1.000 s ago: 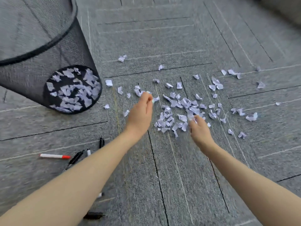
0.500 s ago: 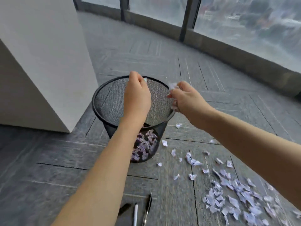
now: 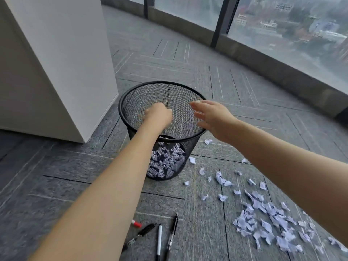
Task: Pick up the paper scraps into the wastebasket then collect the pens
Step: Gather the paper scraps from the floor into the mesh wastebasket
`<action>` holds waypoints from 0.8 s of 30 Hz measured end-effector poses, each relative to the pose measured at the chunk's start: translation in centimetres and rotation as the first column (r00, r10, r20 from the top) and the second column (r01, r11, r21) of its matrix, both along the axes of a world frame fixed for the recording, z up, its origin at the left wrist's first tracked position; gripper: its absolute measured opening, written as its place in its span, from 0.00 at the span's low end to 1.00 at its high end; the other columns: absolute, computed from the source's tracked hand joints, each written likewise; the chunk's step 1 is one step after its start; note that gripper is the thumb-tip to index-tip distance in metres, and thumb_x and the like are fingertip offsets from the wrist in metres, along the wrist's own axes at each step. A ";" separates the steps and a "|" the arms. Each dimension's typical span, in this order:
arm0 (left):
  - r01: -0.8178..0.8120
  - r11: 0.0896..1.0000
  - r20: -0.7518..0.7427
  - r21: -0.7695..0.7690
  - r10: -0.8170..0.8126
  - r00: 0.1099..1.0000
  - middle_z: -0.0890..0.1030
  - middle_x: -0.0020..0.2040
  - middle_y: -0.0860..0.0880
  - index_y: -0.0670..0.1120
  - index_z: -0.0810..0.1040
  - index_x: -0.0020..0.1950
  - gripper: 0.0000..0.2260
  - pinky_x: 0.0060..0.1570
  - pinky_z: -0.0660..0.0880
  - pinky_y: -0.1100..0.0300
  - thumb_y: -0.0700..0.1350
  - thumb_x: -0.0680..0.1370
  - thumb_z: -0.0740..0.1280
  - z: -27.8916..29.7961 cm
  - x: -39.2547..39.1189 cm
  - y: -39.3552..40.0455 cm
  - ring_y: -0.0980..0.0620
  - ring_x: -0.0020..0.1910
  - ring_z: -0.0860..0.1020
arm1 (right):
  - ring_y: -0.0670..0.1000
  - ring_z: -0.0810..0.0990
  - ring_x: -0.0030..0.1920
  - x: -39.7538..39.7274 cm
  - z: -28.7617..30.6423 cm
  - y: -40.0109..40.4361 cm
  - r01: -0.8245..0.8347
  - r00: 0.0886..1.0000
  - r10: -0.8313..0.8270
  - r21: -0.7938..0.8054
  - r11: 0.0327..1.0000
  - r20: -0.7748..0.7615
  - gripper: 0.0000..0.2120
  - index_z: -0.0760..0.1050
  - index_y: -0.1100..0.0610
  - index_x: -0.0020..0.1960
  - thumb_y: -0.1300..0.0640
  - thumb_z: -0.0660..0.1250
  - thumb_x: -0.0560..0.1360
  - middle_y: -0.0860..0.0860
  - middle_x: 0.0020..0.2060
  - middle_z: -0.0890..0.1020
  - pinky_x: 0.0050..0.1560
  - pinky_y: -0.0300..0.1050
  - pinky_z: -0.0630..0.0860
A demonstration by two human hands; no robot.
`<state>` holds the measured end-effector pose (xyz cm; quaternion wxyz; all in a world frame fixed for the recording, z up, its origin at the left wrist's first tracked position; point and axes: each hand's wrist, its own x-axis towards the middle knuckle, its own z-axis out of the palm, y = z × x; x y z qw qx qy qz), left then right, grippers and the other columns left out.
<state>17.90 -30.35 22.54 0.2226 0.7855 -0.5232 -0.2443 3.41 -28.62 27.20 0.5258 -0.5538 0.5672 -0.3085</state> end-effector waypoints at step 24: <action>0.426 0.878 0.189 0.219 -0.467 0.864 0.61 0.74 0.42 0.45 0.61 0.73 0.21 0.69 0.59 0.46 0.43 0.79 0.59 -16.4 -14.5 9.6 0.41 0.72 0.59 | 0.45 0.77 0.39 -19.0 -11.7 10.0 0.095 0.927 0.003 0.242 0.966 -0.375 0.06 0.75 0.58 0.52 0.59 0.62 0.77 0.50 0.43 0.80 0.37 0.38 0.72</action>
